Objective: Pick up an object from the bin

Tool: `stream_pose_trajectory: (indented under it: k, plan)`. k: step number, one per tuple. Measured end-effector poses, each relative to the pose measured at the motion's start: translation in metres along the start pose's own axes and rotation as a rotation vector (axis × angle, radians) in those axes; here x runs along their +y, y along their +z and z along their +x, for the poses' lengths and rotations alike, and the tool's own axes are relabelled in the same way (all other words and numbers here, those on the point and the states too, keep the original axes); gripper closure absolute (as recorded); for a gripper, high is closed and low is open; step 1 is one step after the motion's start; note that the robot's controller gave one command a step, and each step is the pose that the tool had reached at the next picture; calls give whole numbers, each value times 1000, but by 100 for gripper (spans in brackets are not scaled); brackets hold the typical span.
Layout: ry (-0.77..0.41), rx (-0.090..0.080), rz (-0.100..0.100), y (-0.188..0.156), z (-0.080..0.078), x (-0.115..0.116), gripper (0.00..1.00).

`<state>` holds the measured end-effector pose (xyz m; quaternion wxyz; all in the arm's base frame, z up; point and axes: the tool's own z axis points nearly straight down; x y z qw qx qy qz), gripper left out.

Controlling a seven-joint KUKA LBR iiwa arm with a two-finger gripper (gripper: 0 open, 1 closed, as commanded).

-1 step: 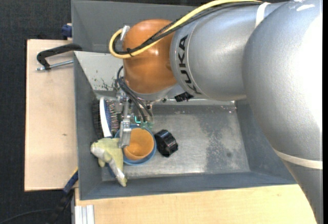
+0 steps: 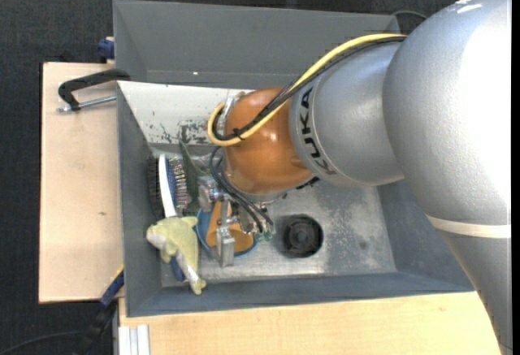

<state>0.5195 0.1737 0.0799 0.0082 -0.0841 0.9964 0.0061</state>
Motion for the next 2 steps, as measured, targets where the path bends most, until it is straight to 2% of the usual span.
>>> stream_pose_trajectory:
  k: [1,2]
  plan:
    - [-1,1,0,-5,-2,1,100]
    - [-6,3,7,-169,11,28,100]
